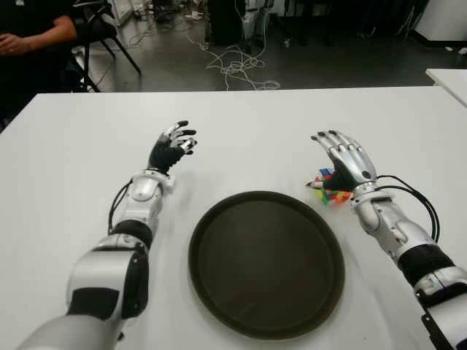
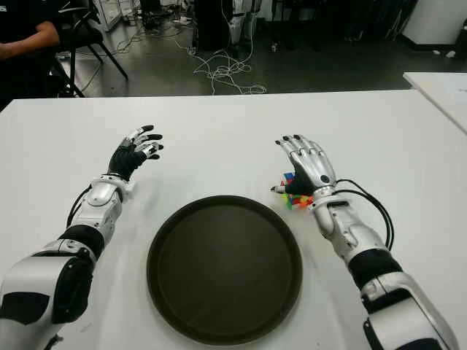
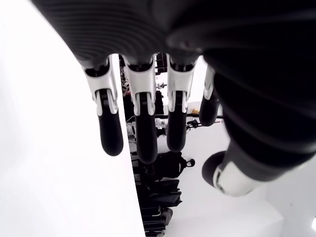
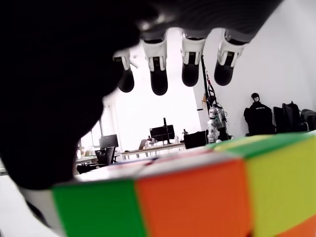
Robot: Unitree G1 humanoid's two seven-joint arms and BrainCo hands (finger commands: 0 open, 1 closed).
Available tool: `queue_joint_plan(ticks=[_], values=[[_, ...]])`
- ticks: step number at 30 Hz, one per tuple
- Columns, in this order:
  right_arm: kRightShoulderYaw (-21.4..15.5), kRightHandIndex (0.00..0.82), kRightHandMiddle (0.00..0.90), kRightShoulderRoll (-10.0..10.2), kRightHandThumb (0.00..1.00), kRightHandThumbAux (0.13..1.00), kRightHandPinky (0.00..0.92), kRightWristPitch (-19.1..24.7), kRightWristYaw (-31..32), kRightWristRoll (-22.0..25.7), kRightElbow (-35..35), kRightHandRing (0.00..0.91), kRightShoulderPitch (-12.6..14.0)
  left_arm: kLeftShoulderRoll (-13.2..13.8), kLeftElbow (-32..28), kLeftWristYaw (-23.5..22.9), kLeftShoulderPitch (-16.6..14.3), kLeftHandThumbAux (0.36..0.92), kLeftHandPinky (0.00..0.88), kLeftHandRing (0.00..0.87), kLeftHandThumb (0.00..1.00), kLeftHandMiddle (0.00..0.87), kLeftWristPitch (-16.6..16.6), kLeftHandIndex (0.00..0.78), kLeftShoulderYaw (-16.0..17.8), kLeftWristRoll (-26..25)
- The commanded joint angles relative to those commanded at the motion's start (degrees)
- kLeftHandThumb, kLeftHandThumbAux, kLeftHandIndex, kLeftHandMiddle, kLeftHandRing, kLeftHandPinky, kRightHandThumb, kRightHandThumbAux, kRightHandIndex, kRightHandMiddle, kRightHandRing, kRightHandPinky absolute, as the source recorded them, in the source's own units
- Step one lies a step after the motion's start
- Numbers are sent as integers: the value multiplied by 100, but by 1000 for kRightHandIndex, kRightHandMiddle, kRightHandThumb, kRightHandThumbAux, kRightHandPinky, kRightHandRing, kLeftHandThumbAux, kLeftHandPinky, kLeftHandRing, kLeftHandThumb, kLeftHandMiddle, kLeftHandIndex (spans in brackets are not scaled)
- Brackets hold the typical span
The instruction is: Pick up the Rubik's Cube and put it in the plate
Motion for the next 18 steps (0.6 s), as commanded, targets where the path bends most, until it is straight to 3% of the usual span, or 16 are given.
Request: queue_joint_plan(ticks=[18], values=[[74, 0, 0, 82, 0, 785, 61, 165, 125, 28, 92, 0, 66, -4, -4, -37, 2, 716, 341, 295, 299, 263, 21, 166, 34, -35]])
